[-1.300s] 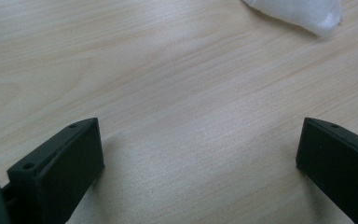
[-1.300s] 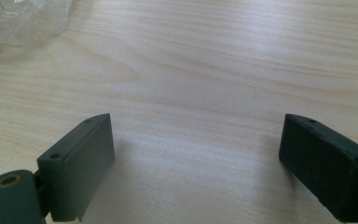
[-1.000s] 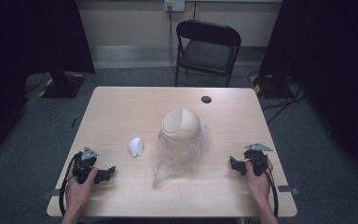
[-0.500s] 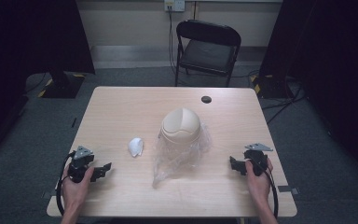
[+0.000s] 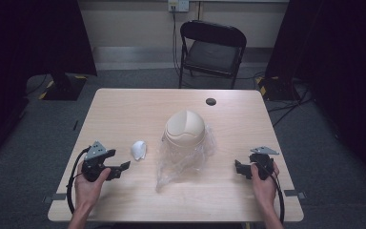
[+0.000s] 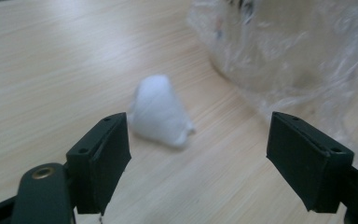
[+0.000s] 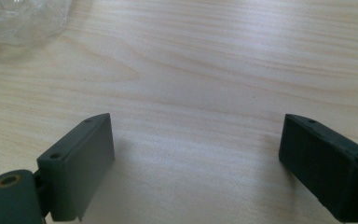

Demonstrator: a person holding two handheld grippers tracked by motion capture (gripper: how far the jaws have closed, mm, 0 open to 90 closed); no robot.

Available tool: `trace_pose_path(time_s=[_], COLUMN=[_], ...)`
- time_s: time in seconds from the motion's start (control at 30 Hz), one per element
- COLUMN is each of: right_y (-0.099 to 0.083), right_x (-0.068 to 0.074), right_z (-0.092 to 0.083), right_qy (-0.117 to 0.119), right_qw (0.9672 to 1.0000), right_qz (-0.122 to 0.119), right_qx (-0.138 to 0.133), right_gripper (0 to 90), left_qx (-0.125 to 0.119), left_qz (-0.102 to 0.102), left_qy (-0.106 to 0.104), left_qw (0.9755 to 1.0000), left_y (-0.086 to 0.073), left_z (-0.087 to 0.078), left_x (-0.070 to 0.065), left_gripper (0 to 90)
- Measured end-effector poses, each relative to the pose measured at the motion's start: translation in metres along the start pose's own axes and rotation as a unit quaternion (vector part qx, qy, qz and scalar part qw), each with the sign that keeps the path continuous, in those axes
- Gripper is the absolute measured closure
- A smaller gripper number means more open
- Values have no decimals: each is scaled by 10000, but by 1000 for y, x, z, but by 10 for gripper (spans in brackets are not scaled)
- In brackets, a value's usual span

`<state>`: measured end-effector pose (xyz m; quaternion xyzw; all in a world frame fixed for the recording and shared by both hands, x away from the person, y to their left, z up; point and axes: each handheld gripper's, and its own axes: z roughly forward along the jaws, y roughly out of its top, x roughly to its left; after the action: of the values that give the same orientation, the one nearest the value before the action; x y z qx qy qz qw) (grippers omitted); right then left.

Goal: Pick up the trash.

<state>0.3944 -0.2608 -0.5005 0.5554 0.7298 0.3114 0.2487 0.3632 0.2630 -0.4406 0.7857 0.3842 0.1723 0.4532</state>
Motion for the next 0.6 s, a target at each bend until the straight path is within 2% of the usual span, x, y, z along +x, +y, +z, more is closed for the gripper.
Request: trace_pose_path(time_s=[0.17,0.2,0.3,0.4,0.53,0.6], right_y=[0,0,0,0,0,0], right_x=[0,0,0,0,0,0], right_z=[0,0,0,0,0,0], right_qy=[1,1,0,-1,-2,0], right_qw=[10000,10000,10000,10000,10000,10000], right_qz=[2,1,0,-1,-4,0], right_qx=[0,0,-1,-1,-2,-2], right_gripper=[93,93,93,93,93,93], left_qx=[-93,-159,-106,-141,-281,-270], left_qz=[278,267,457,488,542,630], left_qy=[-203,-265,-476,-692,-819,-825], left_qw=[9994,9992,9978,9963,9948,9942], left_y=[19,22,31,36,42,47], left_z=[9,11,18,24,30,32], left_x=[-12,-15,-21,-28,-36,-39], left_gripper=[210,210,210,211,211,211])
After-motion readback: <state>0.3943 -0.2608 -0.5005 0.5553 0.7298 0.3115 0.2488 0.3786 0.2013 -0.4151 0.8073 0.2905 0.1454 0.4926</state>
